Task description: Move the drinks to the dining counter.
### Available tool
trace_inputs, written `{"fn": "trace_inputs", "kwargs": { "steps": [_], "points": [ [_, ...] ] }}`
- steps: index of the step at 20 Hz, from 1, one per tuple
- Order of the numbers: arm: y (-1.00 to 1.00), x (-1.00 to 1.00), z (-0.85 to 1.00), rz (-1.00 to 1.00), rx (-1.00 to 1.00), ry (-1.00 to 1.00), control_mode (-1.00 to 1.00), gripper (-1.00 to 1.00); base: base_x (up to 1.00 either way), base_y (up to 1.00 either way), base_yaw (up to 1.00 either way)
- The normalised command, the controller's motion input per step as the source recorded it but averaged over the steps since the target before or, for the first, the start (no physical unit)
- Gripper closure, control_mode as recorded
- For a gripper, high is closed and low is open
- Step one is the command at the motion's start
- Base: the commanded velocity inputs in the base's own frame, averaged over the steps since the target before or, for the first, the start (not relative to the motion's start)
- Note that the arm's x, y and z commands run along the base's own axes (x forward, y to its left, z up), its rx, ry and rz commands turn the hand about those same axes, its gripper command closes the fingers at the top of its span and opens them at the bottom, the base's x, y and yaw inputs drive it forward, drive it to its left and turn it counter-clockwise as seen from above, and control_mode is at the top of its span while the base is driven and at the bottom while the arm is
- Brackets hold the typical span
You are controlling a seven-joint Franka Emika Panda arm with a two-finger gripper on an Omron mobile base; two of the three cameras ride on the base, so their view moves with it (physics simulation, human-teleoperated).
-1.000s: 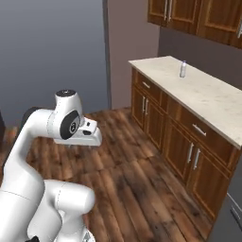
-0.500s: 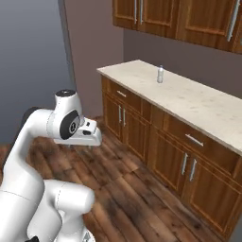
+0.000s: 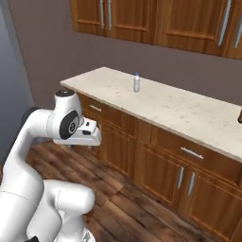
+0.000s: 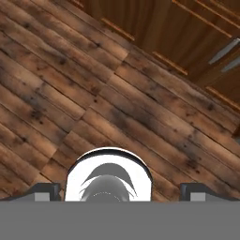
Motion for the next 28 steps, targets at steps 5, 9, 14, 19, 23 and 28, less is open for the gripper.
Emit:
{"fn": "trace_inputs", "kwargs": {
  "steps": [5, 9, 14, 19, 23, 28],
  "points": [
    [0.0, 0.0, 0.0, 0.0, 0.0, 0.0, 1.0, -1.0, 1.0, 0.51, -0.47],
    [0.0, 0.0, 0.0, 0.0, 0.0, 0.0, 1.0, -1.0, 0.98, 0.53, -0.48],
    [0.0, 0.0, 0.0, 0.0, 0.0, 0.0, 1.0, -1.0, 0.87, 0.62, -0.51],
    [0.0, 0.0, 0.0, 0.0, 0.0, 0.0, 1.0, -1.0, 0.67, 0.53, -0.51],
    [0.0, 0.0, 0.0, 0.0, 0.0, 0.0, 1.0, -1.0, 0.29, 0.45, -0.35],
    [0.0, 0.0, 0.0, 0.0, 0.0, 0.0, 1.0, -1.0, 0.21, 0.6, -0.18]
  ]
}}
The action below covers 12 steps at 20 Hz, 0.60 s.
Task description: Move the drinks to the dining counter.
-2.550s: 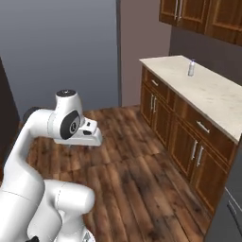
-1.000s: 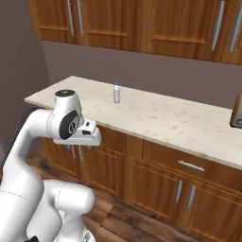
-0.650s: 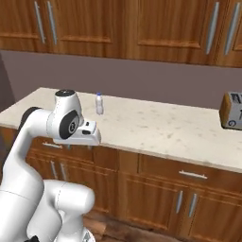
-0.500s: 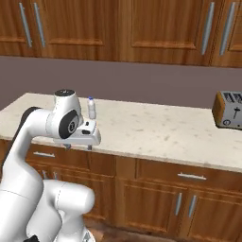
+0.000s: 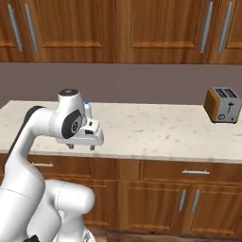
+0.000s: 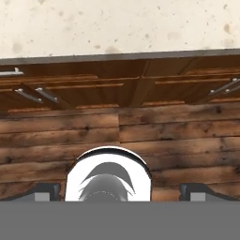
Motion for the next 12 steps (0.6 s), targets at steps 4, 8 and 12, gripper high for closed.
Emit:
{"fn": "trace_inputs", "kwargs": {
  "steps": [4, 8, 12],
  "points": [
    [0.0, 0.0, 0.0, 0.0, 0.0, 0.0, 1.0, -1.0, 0.24, 0.5, 0.06],
    [0.0, 0.0, 0.0, 0.0, 0.0, 0.0, 1.0, -1.0, 0.35, 0.04, 0.19],
    [0.0, 0.0, 0.0, 0.0, 0.0, 0.0, 1.0, -1.0, 0.43, 0.0, 0.23]
  ]
}}
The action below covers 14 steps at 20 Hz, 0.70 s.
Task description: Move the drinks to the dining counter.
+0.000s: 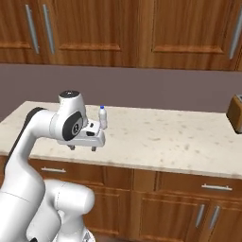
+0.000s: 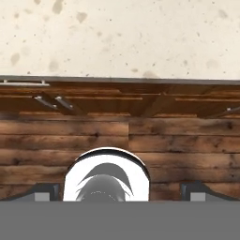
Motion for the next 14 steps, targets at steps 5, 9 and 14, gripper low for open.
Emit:
{"fn": "trace_inputs", "kwargs": {
  "steps": [5, 9, 14],
  "points": [
    [0.0, 0.0, 0.0, 0.0, 0.0, 0.0, 1.0, -1.0, 0.5, 0.0, 0.18],
    [0.0, 0.0, 0.0, 0.0, 0.0, 0.0, 1.0, -1.0, 0.59, 0.0, 0.1],
    [0.0, 0.0, 0.0, 0.0, 0.0, 0.0, 1.0, -1.0, 0.58, 0.0, 0.02]
  ]
}}
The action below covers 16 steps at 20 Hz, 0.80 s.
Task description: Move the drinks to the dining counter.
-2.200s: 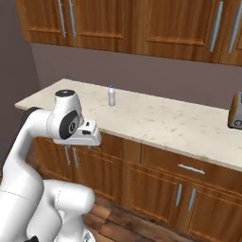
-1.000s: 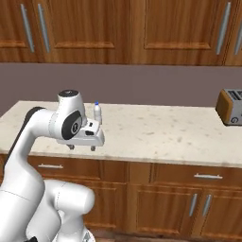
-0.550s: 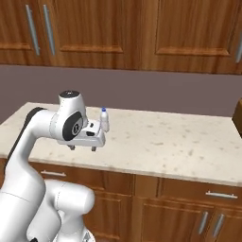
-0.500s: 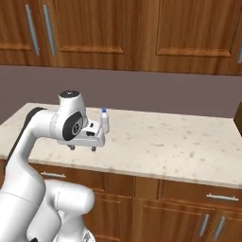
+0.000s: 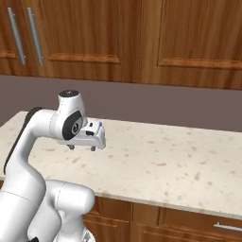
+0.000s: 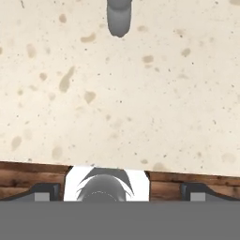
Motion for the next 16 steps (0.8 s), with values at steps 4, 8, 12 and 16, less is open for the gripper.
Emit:
{"fn": "trace_inputs", "kwargs": {
  "steps": [4, 8, 12, 16],
  "points": [
    [0.0, 0.0, 0.0, 0.0, 0.0, 0.0, 1.0, -1.0, 0.5, 0.0, 0.0],
    [0.0, 0.0, 0.0, 0.0, 0.0, 0.0, 1.0, -1.0, 0.09, 0.0, 0.0],
    [0.0, 0.0, 0.0, 0.0, 0.0, 0.0, 1.0, -1.0, 0.0, 0.0, 0.0],
    [0.0, 0.0, 0.0, 0.0, 0.0, 0.0, 1.0, -1.0, 0.0, 0.0, 0.0]
  ]
}}
